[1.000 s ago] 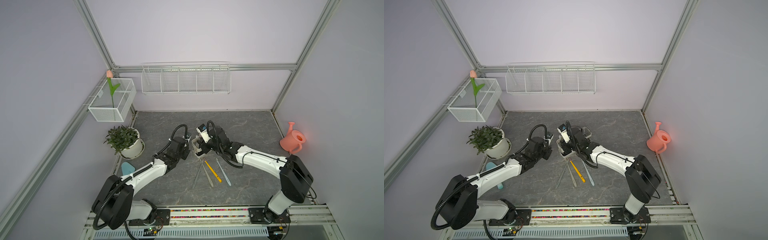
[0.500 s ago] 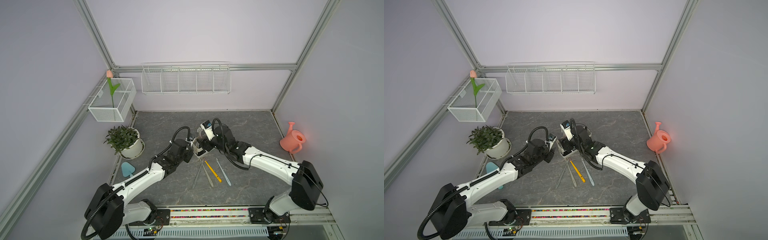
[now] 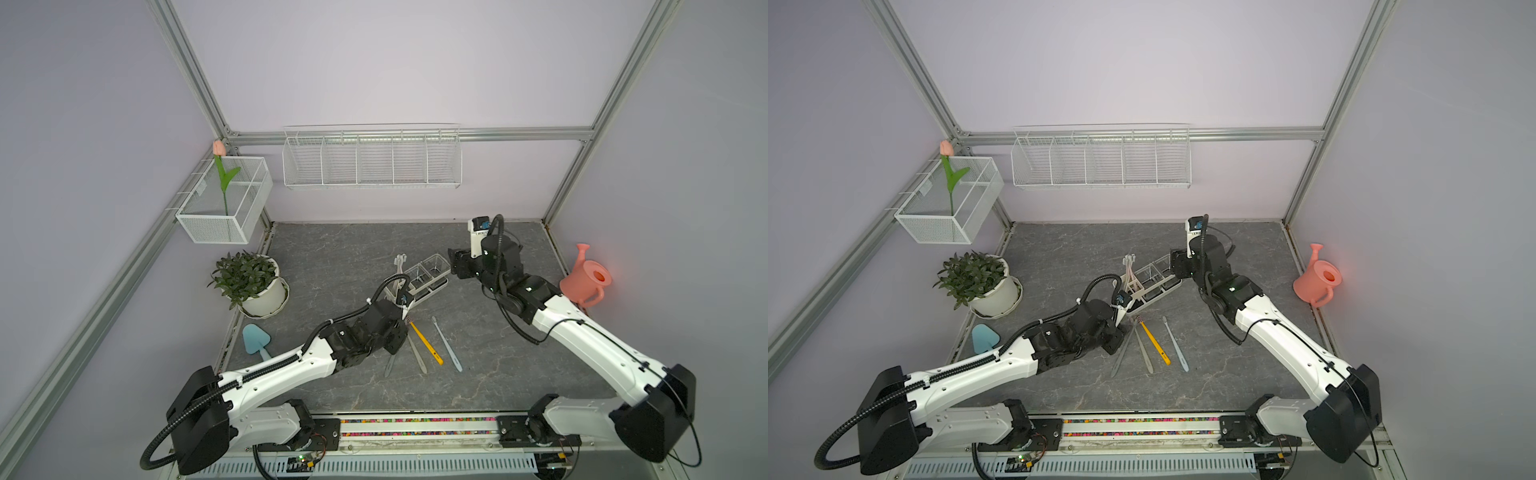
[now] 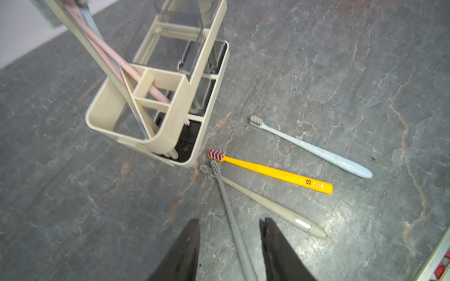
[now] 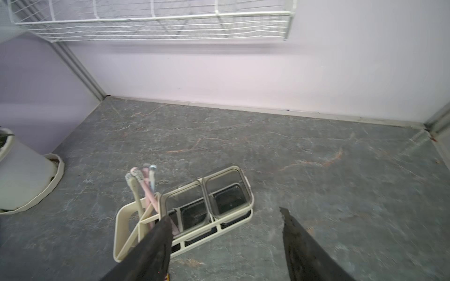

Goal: Place the toothbrush into the toothbrush holder
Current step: Pick up the toothbrush from the center of the board.

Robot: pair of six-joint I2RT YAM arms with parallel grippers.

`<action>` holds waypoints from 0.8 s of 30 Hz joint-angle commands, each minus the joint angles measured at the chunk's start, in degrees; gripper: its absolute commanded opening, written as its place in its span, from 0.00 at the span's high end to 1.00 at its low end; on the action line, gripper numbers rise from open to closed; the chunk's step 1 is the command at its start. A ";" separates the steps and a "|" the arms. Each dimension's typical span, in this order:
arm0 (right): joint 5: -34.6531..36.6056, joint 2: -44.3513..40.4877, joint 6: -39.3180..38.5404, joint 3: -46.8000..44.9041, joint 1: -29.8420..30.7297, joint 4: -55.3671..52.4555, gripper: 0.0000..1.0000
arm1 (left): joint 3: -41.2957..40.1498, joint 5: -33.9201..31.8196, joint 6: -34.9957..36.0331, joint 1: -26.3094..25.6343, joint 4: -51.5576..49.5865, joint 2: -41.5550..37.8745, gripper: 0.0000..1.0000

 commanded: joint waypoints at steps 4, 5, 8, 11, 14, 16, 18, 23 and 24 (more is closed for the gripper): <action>-3.53 -3.30 3.55 -3.42 -3.96 -6.97 0.26 | -2.87 0.81 -8.75 -0.56 -0.95 5.01 0.55; -4.27 -3.73 3.95 -4.04 -4.58 -7.12 0.26 | -3.25 1.09 -9.30 -0.57 -0.13 5.91 0.55; -6.87 -4.54 4.41 -5.74 -6.10 -6.66 0.26 | -3.49 1.78 -10.27 -0.72 1.44 8.42 0.55; -8.83 -4.94 4.35 -6.68 -6.76 -6.44 0.26 | -4.09 1.17 -10.93 -0.79 3.49 11.22 0.55; -12.65 -5.92 4.05 -8.26 -7.78 -4.69 0.26 | -4.51 1.32 -10.37 -0.76 5.79 14.19 0.55; -14.64 -6.64 4.68 -9.24 -8.81 -3.79 0.25 | -3.67 1.10 -10.55 -0.73 5.41 16.04 0.55; -16.16 -7.21 5.28 -9.75 -10.00 -3.71 0.24 | -2.78 0.90 -11.20 -0.73 4.63 17.93 0.55; -17.85 -8.43 6.06 -10.84 -11.42 -3.41 0.24 | -1.14 -1.43 -14.48 -0.82 1.57 22.90 0.58; -17.90 -8.90 6.08 -11.39 -11.52 -3.01 0.24 | -1.28 -2.43 -15.20 -0.82 1.44 23.57 0.59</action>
